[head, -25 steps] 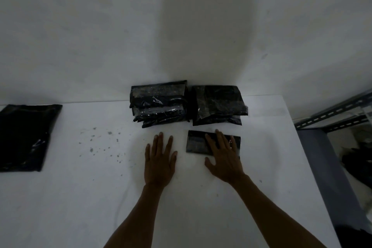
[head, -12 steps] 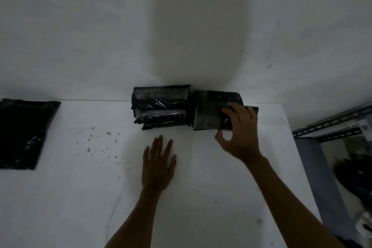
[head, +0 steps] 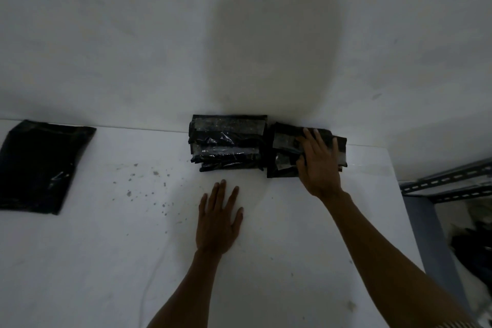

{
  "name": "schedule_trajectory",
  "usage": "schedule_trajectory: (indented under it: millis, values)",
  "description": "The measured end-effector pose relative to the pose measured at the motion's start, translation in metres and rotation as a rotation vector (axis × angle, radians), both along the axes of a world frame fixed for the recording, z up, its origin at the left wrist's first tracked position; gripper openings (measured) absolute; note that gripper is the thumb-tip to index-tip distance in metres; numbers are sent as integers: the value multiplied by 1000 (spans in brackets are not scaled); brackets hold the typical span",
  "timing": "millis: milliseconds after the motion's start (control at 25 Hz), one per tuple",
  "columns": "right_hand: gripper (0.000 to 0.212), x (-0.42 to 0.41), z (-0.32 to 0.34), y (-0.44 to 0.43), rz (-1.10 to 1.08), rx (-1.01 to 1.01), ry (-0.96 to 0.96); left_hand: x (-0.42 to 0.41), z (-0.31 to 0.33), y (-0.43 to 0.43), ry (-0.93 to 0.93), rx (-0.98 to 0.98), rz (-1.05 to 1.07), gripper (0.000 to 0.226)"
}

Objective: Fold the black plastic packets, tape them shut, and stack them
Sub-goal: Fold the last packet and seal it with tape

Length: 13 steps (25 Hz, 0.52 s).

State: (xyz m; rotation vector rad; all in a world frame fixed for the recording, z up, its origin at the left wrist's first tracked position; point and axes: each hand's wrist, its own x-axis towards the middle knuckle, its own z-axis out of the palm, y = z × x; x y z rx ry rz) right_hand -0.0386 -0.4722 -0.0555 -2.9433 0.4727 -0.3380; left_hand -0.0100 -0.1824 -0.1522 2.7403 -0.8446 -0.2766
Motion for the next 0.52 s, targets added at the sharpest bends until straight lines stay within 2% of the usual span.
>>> schedule_trajectory:
  millis: [160,240,360,440,520]
  values:
    - [44,-8,-8,48,-65,41,-301,-1,-2,2,-21,-40,-6,58]
    - [37,-22,-31,98,14,138,-374,-3,-3,6,-21,-99,72,54]
    - [33,-36,-71,176,120,264,-223,12,-5,44,-105,-144,163,51]
    - [39,-29,-90,220,163,310,-80,38,-5,91,-217,-115,194,50]
    - [50,-8,-96,255,197,264,56,78,3,145,-313,-42,300,51]
